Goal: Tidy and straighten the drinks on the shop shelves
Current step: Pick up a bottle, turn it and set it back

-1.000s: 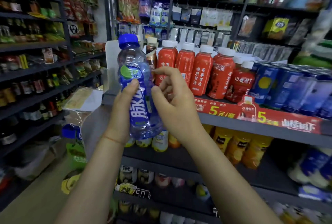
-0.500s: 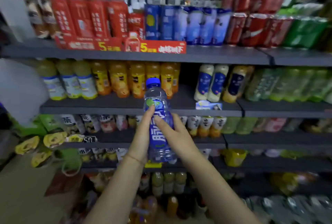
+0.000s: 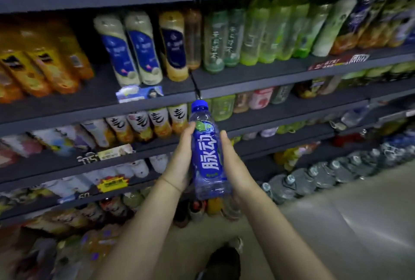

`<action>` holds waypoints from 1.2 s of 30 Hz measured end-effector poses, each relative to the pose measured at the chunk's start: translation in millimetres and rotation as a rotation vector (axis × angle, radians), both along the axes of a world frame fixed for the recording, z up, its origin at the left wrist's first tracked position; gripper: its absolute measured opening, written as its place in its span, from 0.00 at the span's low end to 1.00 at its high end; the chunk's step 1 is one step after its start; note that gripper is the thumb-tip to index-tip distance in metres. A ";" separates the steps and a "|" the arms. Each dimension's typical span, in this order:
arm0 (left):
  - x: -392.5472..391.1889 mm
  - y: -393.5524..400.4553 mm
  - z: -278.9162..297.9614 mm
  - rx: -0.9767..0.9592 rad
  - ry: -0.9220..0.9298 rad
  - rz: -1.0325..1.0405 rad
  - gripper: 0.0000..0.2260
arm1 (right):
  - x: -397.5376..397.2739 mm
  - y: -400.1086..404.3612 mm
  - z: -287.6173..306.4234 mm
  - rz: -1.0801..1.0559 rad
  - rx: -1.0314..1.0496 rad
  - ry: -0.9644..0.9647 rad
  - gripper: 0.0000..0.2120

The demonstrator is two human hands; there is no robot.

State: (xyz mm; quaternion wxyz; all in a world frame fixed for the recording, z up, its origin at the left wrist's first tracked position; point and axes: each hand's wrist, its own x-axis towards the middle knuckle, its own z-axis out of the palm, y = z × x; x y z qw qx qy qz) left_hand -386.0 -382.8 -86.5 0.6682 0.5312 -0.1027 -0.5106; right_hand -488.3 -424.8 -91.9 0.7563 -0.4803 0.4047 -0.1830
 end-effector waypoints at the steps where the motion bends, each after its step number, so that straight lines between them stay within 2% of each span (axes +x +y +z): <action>1: -5.8 -23.0 -6.1 0.005 0.022 -0.004 0.18 | -7.6 -22.0 -5.4 0.018 0.000 0.029 0.30; 7: -52.6 -166.3 -37.4 0.062 0.172 -0.070 0.18 | -75.3 -157.9 -12.1 0.037 0.028 0.152 0.29; 11: -110.8 -250.0 -30.5 0.110 0.187 -0.196 0.19 | -132.5 -236.9 -9.1 -0.059 0.077 0.198 0.40; 13: -142.8 -287.4 -26.5 0.136 0.178 -0.260 0.21 | -164.8 -270.0 -3.3 -0.112 0.102 0.156 0.37; 15: -177.1 -332.9 -24.0 0.142 0.156 -0.299 0.23 | -204.8 -310.8 -2.2 -0.147 0.114 0.110 0.29; 20: -270.7 -435.4 -14.4 0.140 0.055 -0.330 0.20 | -302.0 -405.8 4.1 -0.156 0.041 0.019 0.14; 22: -317.9 -478.8 -2.1 0.107 0.003 -0.295 0.20 | -348.7 -448.5 10.0 -0.136 -0.012 0.036 0.14; 25: -389.4 -536.3 20.8 0.034 -0.049 -0.186 0.30 | -419.0 -509.3 22.7 -0.099 -0.067 0.046 0.19; 27: -431.7 -570.5 34.3 -0.014 -0.042 -0.152 0.30 | -459.5 -547.4 36.5 -0.104 -0.090 0.033 0.19; 32: -503.8 -652.6 54.5 -0.124 -0.035 -0.085 0.25 | -530.4 -632.6 56.9 -0.038 -0.168 0.007 0.17; 36: -538.2 -722.7 60.9 -0.257 -0.188 0.013 0.07 | -561.9 -706.0 54.2 0.106 -0.331 0.073 0.20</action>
